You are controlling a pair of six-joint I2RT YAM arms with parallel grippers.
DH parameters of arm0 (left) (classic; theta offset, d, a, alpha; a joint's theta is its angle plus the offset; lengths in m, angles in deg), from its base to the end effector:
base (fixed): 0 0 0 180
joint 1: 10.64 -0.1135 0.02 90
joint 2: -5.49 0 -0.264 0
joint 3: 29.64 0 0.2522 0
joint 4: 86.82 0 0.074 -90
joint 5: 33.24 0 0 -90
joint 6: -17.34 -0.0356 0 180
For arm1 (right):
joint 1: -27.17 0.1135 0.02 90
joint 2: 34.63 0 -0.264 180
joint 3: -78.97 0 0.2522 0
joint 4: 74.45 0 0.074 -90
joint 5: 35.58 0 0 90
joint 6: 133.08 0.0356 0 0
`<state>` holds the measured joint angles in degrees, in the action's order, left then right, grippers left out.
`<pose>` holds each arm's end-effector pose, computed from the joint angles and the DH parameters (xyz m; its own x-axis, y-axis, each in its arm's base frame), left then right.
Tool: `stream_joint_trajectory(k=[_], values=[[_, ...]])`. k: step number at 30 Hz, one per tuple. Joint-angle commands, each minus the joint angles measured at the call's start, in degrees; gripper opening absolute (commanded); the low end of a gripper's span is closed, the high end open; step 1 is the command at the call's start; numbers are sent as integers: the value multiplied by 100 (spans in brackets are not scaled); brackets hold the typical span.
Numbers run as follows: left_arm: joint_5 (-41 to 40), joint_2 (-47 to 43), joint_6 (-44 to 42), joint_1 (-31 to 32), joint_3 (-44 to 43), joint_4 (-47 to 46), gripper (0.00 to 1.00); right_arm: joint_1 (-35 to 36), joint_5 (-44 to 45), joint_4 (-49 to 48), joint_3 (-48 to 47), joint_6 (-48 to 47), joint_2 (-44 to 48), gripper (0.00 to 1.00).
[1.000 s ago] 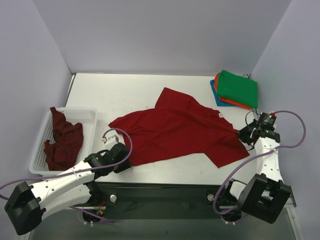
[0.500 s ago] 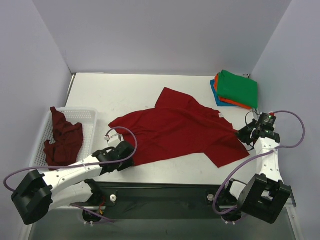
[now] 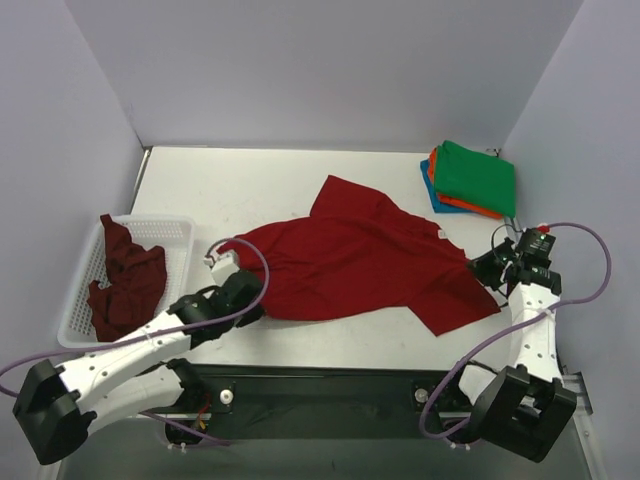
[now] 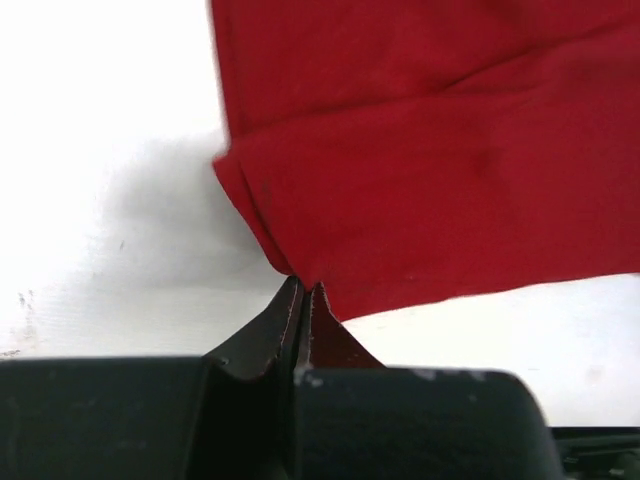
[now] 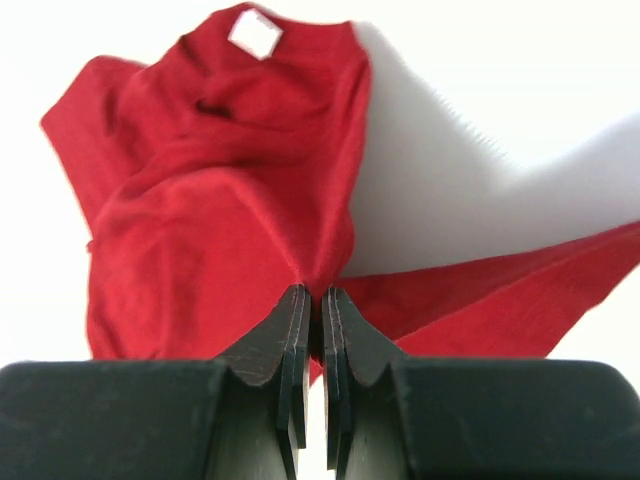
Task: Fold and stack the t-shirts
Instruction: Flatten out the tshirt
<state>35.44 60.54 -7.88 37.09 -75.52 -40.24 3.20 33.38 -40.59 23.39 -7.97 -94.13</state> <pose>0.1293 -0.1231 0.2011 -0.7360 -0.4432 -0.5117 -0.2679 0.8849 -0.3811 0.2084 -0.0787 0.2580 -0.3890 0.7604 -0.5201 0.4200 0.6488 0.6345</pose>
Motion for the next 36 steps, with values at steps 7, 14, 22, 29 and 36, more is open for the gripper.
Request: stream_joint_trajectory(k=[7,14,22,29,36], values=[[-795,-1356,-1642,-1177,-2771,1350,0,-56,-928,915,-1528,830,1133,0],[-1119,-1497,-2179,-1301,-4477,1587,0,-205,-1087,2138,-3962,830,1398,0],[-1506,-884,-2838,-1292,-5699,833,0,-205,-1183,2140,-5923,1093,670,0],[-801,926,-3349,-1878,-6473,-616,0,101,-1335,-75,-5354,1692,-567,0],[1919,3290,-2294,-3918,-7447,-2129,0,1384,-559,-752,-6799,1235,-2730,0]])
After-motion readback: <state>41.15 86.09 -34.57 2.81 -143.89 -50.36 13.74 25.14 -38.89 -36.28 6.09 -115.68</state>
